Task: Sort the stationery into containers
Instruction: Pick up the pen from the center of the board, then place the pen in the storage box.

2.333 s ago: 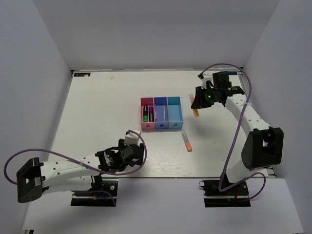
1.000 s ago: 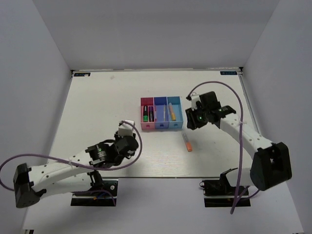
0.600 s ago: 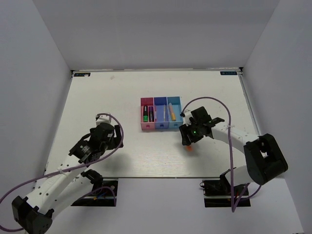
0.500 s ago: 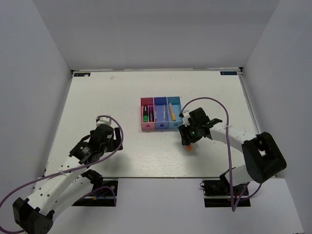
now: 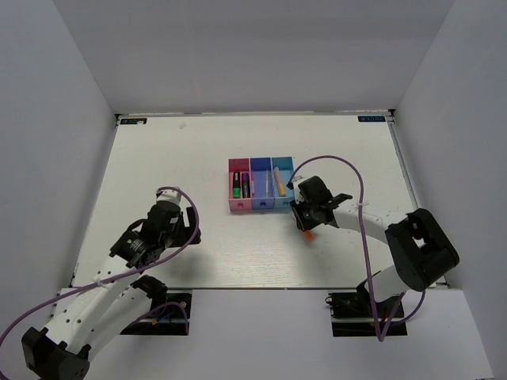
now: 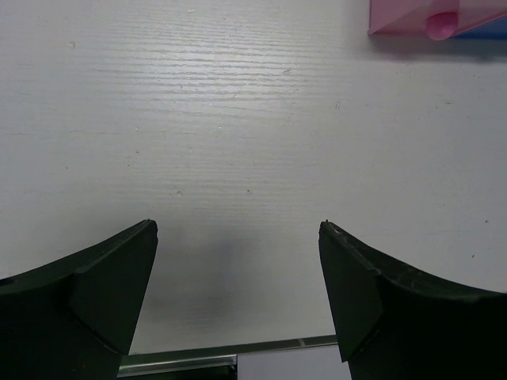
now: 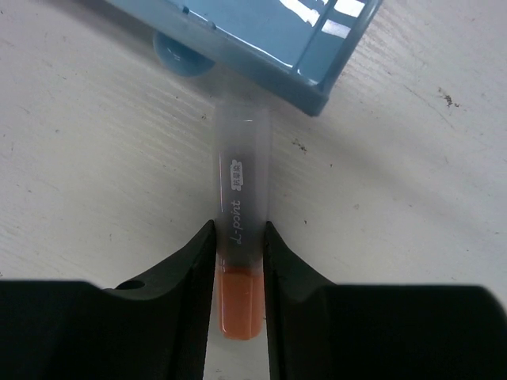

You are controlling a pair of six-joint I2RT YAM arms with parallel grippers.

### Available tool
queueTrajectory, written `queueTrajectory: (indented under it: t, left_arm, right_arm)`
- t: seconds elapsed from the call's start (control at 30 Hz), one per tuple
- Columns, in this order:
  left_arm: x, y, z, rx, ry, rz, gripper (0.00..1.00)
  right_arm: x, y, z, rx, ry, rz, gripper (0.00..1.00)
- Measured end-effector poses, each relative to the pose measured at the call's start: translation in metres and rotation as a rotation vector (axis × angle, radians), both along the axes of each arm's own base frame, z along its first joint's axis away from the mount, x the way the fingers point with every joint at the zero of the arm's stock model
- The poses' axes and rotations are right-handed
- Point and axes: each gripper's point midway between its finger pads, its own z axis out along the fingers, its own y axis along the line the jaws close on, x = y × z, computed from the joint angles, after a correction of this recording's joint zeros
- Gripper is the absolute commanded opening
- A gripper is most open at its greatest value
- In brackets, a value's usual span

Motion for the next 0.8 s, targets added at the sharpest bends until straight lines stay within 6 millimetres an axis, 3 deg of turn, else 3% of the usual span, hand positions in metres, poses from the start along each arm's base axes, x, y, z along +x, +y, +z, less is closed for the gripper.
queueTrajectory:
  t: [0.1, 0.23, 0.37, 0.47, 0.63, 0.8]
  left_arm:
    - [0.000, -0.001, 0.002, -0.008, -0.008, -0.003, 0.94]
    - [-0.001, -0.001, 0.002, -0.011, -0.008, -0.009, 0.94]
    - [-0.001, -0.004, 0.003, -0.020, -0.007, -0.016, 0.94]
    - [-0.001, -0.004, 0.002, -0.023, -0.005, -0.019, 0.94]
    - [-0.001, -0.004, 0.002, -0.022, -0.005, -0.021, 0.94]
    - [-0.001, -0.004, 0.002, -0.018, -0.002, -0.023, 0.94]
  right_arm:
    - [-0.002, 0.002, 0.001, 0.008, 0.006, 0.009, 0.04]
    - [-0.029, 0.007, 0.008, 0.052, 0.089, 0.100, 0.04]
    - [-0.056, 0.020, 0.034, 0.137, 0.128, 0.251, 0.04]
    - [-0.061, 0.033, 0.060, 0.197, 0.117, 0.335, 0.04]
    - [-0.037, 0.056, 0.109, 0.270, -0.005, 0.377, 0.04]
    - [0.013, 0.067, 0.147, 0.243, -0.165, 0.299, 0.04]
